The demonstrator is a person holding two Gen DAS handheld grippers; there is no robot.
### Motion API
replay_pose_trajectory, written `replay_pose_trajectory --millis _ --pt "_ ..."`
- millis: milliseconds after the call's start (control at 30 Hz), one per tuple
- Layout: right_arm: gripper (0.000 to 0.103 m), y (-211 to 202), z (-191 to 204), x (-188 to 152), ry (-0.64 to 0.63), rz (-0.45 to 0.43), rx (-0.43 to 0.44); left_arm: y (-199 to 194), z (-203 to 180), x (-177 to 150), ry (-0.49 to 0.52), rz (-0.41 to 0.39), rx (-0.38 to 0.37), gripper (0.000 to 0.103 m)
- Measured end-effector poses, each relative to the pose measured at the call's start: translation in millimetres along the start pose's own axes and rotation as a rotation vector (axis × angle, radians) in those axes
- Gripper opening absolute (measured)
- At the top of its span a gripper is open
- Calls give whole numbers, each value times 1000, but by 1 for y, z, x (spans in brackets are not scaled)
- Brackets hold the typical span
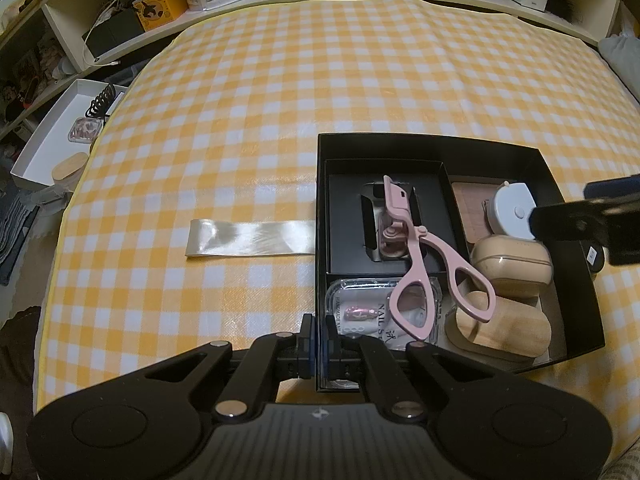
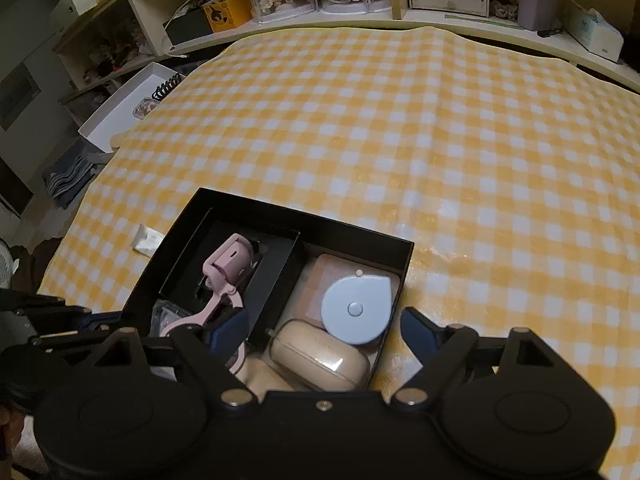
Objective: Organize rigid objects
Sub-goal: 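Place the tape measure in the tray beside the cream case, release, then move the right gripper back to the black round jar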
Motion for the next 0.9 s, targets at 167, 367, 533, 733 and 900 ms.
replay_pose_trajectory --millis 167,367,533,733,900 --pt "93 -16 4 -4 -18 -14 -3 -1 0 0 0 1 0 3" --pt "101 -36 9 -9 -30 -40 -4 -1 0 -1 2 1 1 3" --pt "103 -53 13 -12 -59 -67 -9 -1 0 -1 1 1 0 3" --pt "103 -85 13 -6 -72 -153 -13 0 0 0 -1 2 -1 3" --pt "103 -108 0 -2 -44 -224 -29 0 -1 -1 -1 3 -1 3"
Point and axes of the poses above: each gripper's, at about its wrist camera, not at the fingertips, and y roughly the way its jaws point, z to its left, x to its top, the point moved 2 cm from there along y, roughly the way its jaws point, and after that the axes turned 10 degrees about x, right-handed, at the moved point
